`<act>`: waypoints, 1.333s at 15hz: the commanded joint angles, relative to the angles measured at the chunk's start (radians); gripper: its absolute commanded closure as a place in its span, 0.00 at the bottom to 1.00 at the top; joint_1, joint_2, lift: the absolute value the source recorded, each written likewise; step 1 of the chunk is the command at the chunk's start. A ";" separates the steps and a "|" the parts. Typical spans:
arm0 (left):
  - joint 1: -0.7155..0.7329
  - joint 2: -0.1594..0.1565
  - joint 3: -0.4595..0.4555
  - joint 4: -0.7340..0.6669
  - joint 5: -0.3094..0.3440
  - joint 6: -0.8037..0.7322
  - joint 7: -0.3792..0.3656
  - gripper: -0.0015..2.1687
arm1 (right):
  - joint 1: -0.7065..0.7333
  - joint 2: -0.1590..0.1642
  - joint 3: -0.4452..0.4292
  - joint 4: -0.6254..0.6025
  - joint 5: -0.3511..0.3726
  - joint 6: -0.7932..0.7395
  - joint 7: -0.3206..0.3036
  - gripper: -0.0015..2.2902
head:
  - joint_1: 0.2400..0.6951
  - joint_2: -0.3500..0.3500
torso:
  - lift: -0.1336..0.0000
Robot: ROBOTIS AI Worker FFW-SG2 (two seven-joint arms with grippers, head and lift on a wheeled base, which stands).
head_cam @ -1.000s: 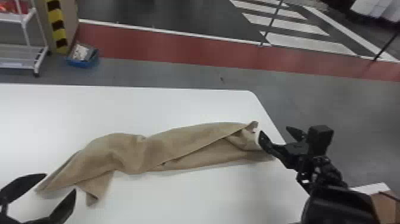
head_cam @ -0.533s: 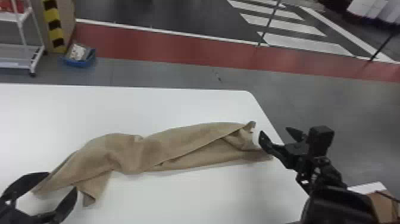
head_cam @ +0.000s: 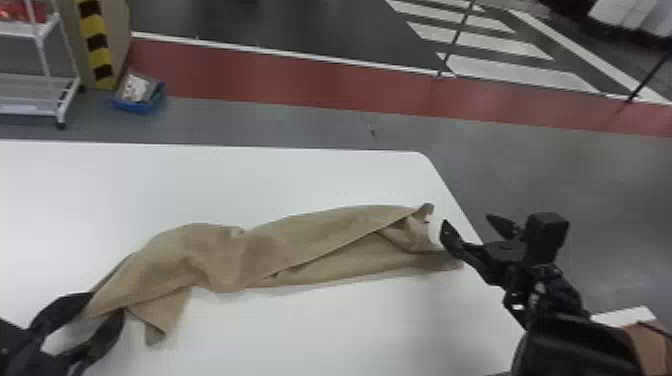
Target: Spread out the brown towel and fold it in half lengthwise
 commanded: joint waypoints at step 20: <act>0.054 -0.003 0.006 -0.609 -0.032 0.357 -0.108 0.87 | -0.003 0.001 -0.017 0.000 0.003 0.025 0.008 0.03 | 1.00 0.03 | 0.07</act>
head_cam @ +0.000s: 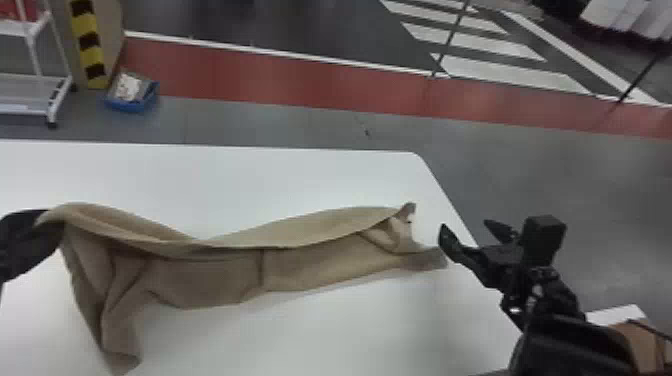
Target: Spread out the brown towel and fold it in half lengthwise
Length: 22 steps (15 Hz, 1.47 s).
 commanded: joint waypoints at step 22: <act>-0.524 -0.003 -0.213 0.437 -0.304 0.617 0.179 0.03 | 0.013 0.001 0.020 0.005 0.023 -0.021 0.017 0.03 | 1.00 0.15 | 0.07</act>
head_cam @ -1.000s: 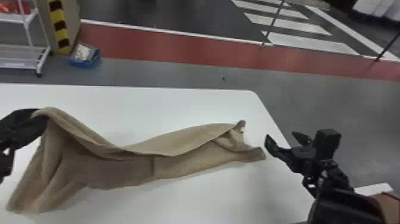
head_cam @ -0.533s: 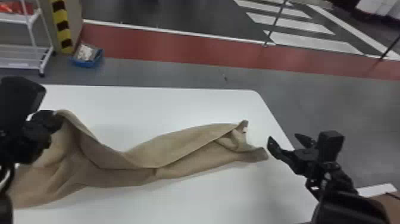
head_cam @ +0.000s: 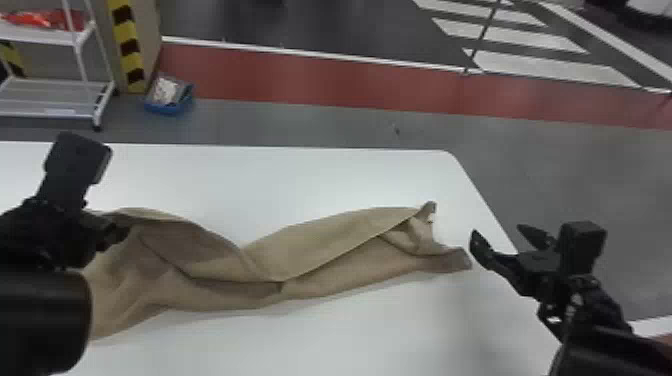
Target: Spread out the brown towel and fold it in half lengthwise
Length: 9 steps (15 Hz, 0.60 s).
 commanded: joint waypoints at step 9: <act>0.263 -0.003 0.170 -0.212 -0.011 -0.251 -0.190 0.12 | 0.008 0.001 0.007 -0.010 0.017 -0.006 0.013 0.03 | 1.00 0.20 | 0.07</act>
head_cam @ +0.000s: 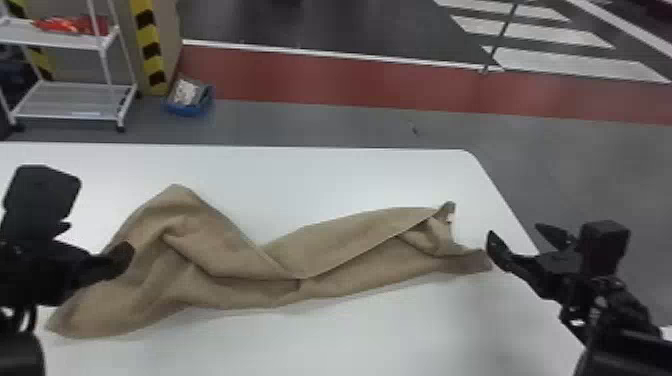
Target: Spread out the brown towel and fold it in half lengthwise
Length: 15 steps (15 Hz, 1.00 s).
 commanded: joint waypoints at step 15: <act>0.359 0.037 0.285 -0.045 -0.163 -1.014 -0.256 0.14 | 0.008 0.001 -0.034 0.012 -0.005 -0.007 0.000 0.03 | 1.00 0.15 | 0.07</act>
